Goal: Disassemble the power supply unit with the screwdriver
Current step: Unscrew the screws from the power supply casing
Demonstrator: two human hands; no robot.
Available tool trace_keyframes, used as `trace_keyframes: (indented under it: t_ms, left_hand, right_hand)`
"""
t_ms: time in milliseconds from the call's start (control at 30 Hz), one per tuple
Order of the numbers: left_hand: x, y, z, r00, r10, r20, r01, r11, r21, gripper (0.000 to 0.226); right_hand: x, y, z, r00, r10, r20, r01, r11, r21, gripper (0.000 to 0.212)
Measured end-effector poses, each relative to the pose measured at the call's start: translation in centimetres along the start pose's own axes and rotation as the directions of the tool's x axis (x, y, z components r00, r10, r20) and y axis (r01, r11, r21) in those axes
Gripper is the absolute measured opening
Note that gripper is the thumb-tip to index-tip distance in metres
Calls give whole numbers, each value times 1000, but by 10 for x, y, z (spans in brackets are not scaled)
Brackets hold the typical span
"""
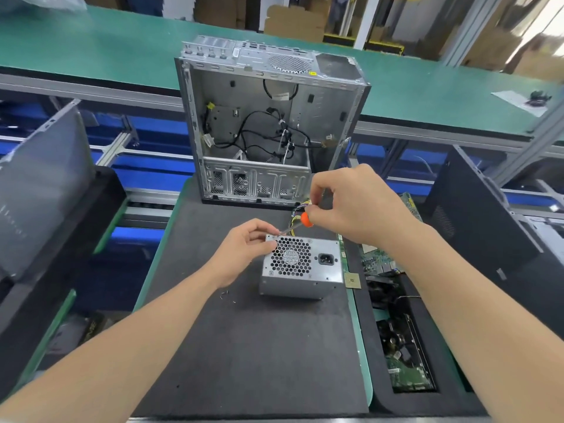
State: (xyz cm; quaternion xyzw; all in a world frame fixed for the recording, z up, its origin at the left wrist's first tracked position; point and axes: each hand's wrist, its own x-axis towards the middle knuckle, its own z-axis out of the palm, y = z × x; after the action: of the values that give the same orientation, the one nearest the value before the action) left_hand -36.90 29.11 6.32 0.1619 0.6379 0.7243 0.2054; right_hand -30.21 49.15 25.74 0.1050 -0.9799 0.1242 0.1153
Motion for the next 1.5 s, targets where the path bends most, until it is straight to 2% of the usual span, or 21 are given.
trace_keyframes:
  t_ms: [267,567,967,1233,1400,1500]
  left_hand:
    - [-2,2,3,1000,-5,-9,5,1000,-15,28]
    - [-2,0,2,1000,0,-10,0,1000,-2,19]
    - [-3,3,4,1000,-8,-8,8,1000,-5,32]
    - [-3,3,4,1000,-10,-3,10,1000,-1,27]
    - [-2,3,2,1000,-14,5,14,999,34,17]
    - [-1,10,-2,1000,-10,28,6,992,128,18]
  right_hand:
    - [5,-5,-1,999,-28,29,28,1000,-14,17]
    - [10,-10,-3,997,-49,54,51,998,-40,15]
    - [14,-5,-1,996,-42,74,45,998,-46,15]
    - [16,-7,-4,993,-55,104,62,996,-62,15]
    - [32,-22,-10,965,-158,211,175,982,-64,11]
    - [47,-33,-6,956,-203,213,225,971,-83,12]
